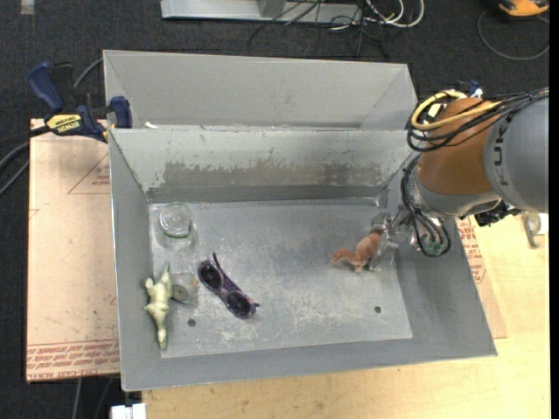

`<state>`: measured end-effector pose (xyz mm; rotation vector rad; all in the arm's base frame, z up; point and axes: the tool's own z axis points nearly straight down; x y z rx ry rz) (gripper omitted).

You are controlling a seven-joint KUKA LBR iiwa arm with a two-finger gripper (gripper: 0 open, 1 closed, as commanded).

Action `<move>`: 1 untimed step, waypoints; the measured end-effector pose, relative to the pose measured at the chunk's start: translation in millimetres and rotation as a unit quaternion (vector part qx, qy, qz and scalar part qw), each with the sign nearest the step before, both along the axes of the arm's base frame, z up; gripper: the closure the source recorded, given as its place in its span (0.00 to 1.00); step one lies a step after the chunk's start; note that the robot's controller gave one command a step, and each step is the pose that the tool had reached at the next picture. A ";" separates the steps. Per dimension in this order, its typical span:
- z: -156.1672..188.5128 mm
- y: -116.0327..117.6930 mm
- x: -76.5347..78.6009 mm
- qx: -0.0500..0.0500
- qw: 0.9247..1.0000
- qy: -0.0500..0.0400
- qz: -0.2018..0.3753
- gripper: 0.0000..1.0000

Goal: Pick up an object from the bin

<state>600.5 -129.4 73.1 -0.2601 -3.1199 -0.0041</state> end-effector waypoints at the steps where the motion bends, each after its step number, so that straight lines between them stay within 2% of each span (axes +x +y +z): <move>1: 18.7 0.8 -2.4 0.001 1.000 0.004 0.000 1.00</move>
Offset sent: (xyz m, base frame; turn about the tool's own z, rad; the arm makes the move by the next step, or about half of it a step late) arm 0.0002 0.0000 0.0866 0.0000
